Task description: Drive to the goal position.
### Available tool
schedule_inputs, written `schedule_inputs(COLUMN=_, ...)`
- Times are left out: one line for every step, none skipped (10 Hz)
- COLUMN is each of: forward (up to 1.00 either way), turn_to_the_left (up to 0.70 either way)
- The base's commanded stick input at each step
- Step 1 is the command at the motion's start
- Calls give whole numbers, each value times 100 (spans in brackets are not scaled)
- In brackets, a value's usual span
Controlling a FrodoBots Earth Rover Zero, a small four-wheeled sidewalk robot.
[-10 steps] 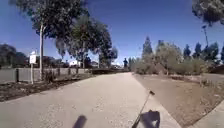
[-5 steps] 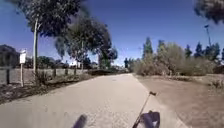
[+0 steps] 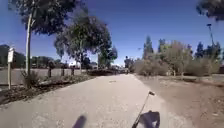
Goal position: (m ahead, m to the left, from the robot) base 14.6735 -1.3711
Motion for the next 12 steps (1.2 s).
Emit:
schedule_inputs(forward=100, turn_to_the_left=0)
schedule_inputs(forward=100, turn_to_the_left=0)
schedule_inputs(forward=100, turn_to_the_left=0)
schedule_inputs(forward=100, turn_to_the_left=0)
schedule_inputs(forward=100, turn_to_the_left=0)
schedule_inputs(forward=100, turn_to_the_left=0)
schedule_inputs(forward=100, turn_to_the_left=-29)
schedule_inputs(forward=100, turn_to_the_left=-37)
schedule_inputs(forward=100, turn_to_the_left=-31)
schedule_inputs(forward=100, turn_to_the_left=-18)
schedule_inputs(forward=100, turn_to_the_left=-5)
schedule_inputs(forward=100, turn_to_the_left=0)
